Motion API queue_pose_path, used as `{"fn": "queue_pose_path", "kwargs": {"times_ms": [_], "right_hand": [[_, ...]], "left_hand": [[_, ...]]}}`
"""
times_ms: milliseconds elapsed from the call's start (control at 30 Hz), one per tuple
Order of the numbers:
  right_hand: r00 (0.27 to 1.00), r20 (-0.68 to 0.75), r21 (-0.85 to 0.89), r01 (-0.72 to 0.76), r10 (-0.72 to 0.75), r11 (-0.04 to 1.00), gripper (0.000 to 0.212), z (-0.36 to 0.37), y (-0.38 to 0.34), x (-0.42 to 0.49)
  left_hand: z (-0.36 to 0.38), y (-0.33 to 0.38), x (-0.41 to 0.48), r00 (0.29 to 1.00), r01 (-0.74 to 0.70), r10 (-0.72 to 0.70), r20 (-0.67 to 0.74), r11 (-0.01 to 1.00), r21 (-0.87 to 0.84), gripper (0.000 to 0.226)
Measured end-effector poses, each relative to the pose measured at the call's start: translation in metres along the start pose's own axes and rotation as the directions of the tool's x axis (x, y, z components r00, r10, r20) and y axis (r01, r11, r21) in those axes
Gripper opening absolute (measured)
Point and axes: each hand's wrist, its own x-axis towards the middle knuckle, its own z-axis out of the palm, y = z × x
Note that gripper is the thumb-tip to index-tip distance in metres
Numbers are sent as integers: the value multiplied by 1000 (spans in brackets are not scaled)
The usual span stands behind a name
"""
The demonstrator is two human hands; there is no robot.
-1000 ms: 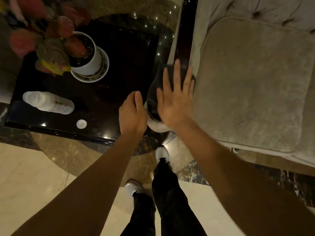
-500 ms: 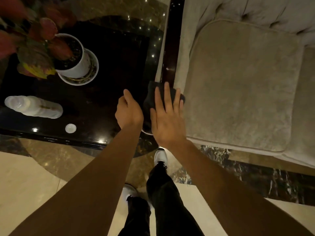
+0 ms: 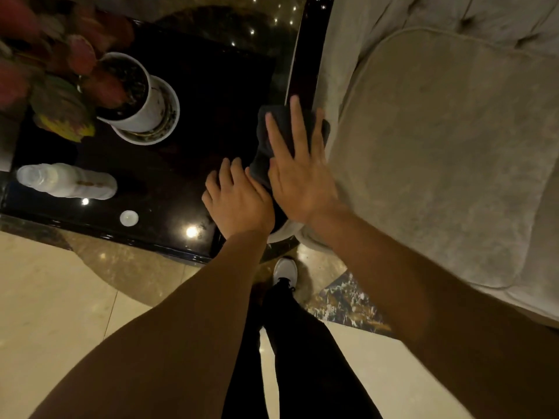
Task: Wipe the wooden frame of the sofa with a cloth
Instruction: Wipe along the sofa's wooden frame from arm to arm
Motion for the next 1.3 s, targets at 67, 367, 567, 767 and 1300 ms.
{"fn": "queue_pose_path", "kwargs": {"times_ms": [67, 367, 567, 767, 1300], "right_hand": [[999, -36, -11, 36, -36, 999, 65, -13, 19, 22], [966, -176, 35, -188, 191, 982, 62, -48, 46, 128], [994, -41, -182, 92, -101, 979, 65, -22, 18, 55], [956, -278, -78, -115, 89, 990, 54, -59, 40, 139], [970, -177, 84, -153, 166, 985, 67, -53, 37, 146]], "left_hand": [[0, 1, 1, 993, -116, 115, 13, 989, 87, 49], [1, 9, 7, 909, -417, 392, 143, 864, 281, 81], [-5, 10, 7, 912, -404, 361, 193, 872, 278, 83], [-3, 10, 6, 911, -408, 371, 180, 873, 269, 82], [-7, 8, 8, 908, -408, 377, 184, 895, 182, 79]]}}
